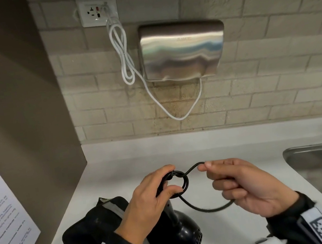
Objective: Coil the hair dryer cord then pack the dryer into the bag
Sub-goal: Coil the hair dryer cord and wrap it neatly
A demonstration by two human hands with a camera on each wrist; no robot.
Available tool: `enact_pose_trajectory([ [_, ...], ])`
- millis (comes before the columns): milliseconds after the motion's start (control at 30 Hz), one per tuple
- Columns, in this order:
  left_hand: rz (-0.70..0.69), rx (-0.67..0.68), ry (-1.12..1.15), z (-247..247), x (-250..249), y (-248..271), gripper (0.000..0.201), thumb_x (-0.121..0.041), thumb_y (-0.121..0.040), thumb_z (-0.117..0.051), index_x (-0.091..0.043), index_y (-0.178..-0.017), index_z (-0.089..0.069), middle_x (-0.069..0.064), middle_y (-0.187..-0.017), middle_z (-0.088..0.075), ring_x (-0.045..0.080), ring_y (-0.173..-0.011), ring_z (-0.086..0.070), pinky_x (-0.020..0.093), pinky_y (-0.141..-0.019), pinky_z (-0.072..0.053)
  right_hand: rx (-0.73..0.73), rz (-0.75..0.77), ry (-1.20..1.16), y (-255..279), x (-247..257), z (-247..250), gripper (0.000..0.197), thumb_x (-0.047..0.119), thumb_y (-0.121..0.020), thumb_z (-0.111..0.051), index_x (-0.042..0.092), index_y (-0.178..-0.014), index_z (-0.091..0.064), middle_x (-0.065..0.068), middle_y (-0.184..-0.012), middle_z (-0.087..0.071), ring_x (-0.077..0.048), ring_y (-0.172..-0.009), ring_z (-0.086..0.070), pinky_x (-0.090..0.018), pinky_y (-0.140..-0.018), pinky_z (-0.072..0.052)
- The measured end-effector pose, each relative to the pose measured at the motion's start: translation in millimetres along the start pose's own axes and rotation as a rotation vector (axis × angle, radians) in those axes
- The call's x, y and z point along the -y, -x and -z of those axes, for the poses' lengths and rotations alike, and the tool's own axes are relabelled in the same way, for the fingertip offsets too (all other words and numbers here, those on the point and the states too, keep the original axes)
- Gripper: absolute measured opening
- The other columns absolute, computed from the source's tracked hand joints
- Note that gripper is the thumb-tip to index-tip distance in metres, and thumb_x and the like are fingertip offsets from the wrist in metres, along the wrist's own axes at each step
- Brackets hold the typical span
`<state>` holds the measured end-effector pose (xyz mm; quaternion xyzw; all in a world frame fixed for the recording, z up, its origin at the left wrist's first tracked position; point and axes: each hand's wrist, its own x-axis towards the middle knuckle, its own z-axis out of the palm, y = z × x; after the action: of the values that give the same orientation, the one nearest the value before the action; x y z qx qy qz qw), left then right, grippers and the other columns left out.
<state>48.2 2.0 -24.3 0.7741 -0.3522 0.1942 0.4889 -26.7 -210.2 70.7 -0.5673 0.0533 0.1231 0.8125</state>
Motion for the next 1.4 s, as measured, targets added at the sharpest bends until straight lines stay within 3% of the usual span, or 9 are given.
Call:
enact_pose_trajectory([
  [100,-0.045,-0.033,-0.033,0,3,0,0.033,-0.032,-0.09,-0.064,-0.035,-0.122,-0.057,-0.01,-0.105,-0.068,0.001,-0.096,-0.062,0.008,-0.087,-0.045,0.066,-0.003,0.262,3,7,10,0.024,0.023,-0.084,-0.073,0.01,-0.072,-0.057,0.002,-0.061,-0.027,-0.008,-0.045,-0.027,-0.015,-0.034,-0.029],
  [267,-0.05,-0.11,-0.064,2,7,2,0.029,-0.043,-0.095,-0.053,-0.03,-0.121,-0.058,-0.019,-0.11,-0.064,0.0,-0.1,-0.063,0.016,-0.089,-0.049,0.095,0.189,0.062,7,14,28,0.026,0.025,-0.08,-0.073,0.005,-0.077,-0.057,-0.003,-0.054,-0.039,-0.029,-0.071,-0.064,-0.038,-0.085,-0.055],
  [433,-0.088,-0.13,-0.097,-6,3,0,0.03,-0.042,-0.097,-0.051,-0.027,-0.121,-0.057,-0.016,-0.11,-0.061,0.004,-0.096,-0.059,0.027,-0.086,-0.05,0.097,0.239,-0.277,10,15,24,0.056,0.021,-0.056,-0.094,-0.002,-0.098,-0.066,-0.003,-0.066,-0.051,-0.014,-0.05,-0.055,-0.033,-0.061,-0.059],
  [600,-0.071,-0.148,-0.139,-7,4,-3,0.031,-0.048,-0.098,-0.045,-0.031,-0.122,-0.056,-0.018,-0.099,-0.059,0.013,-0.089,-0.054,0.031,-0.079,-0.048,0.296,0.508,-0.361,17,17,19,0.034,0.007,-0.079,-0.076,0.0,-0.103,-0.052,-0.011,-0.118,-0.062,-0.03,-0.116,-0.062,-0.058,-0.095,-0.047],
  [667,-0.072,-0.145,-0.128,-7,4,-2,0.029,-0.046,-0.098,-0.047,-0.032,-0.122,-0.056,-0.019,-0.1,-0.059,0.014,-0.089,-0.055,0.032,-0.08,-0.049,0.305,0.558,-0.25,18,12,12,0.026,0.008,-0.079,-0.076,0.002,-0.101,-0.064,-0.005,-0.131,-0.058,-0.029,-0.119,-0.059,-0.061,-0.096,-0.045],
  [767,-0.067,-0.151,-0.117,-8,4,-2,0.027,-0.038,-0.096,-0.052,-0.031,-0.122,-0.057,-0.018,-0.1,-0.061,0.015,-0.09,-0.057,0.034,-0.079,-0.05,0.283,0.551,-0.25,19,9,2,0.059,0.004,-0.074,-0.08,0.002,-0.128,-0.056,0.0,-0.139,-0.055,-0.026,-0.107,-0.065,-0.055,-0.092,-0.05],
  [967,-0.08,-0.149,-0.073,-10,-4,-1,0.026,-0.034,-0.096,-0.052,-0.029,-0.122,-0.055,-0.022,-0.1,-0.056,0.013,-0.088,-0.058,0.019,-0.078,-0.048,0.005,0.582,-0.405,11,15,-22,0.041,0.001,-0.073,-0.062,0.003,-0.114,-0.059,0.0,-0.088,-0.066,-0.011,-0.075,-0.069,-0.033,-0.074,-0.06],
  [1233,-0.118,-0.164,-0.037,-23,-17,-1,0.032,-0.047,-0.1,-0.044,-0.026,-0.122,-0.054,-0.018,-0.092,-0.053,0.01,-0.08,-0.052,0.021,-0.072,-0.047,-0.029,0.689,-0.629,-16,19,-47,0.013,-0.003,-0.088,-0.05,0.009,-0.091,-0.056,-0.004,-0.089,-0.06,-0.012,-0.086,-0.068,-0.035,-0.093,-0.055],
  [1400,-0.102,-0.101,0.016,-21,-13,2,0.055,-0.055,-0.076,-0.071,-0.035,-0.124,-0.053,-0.026,-0.082,-0.042,0.002,-0.074,-0.043,0.013,-0.069,-0.043,-0.078,0.686,-0.7,-34,16,-56,0.016,-0.002,-0.079,-0.058,0.005,-0.094,-0.056,-0.009,-0.086,-0.06,-0.017,-0.088,-0.07,-0.036,-0.09,-0.057],
])
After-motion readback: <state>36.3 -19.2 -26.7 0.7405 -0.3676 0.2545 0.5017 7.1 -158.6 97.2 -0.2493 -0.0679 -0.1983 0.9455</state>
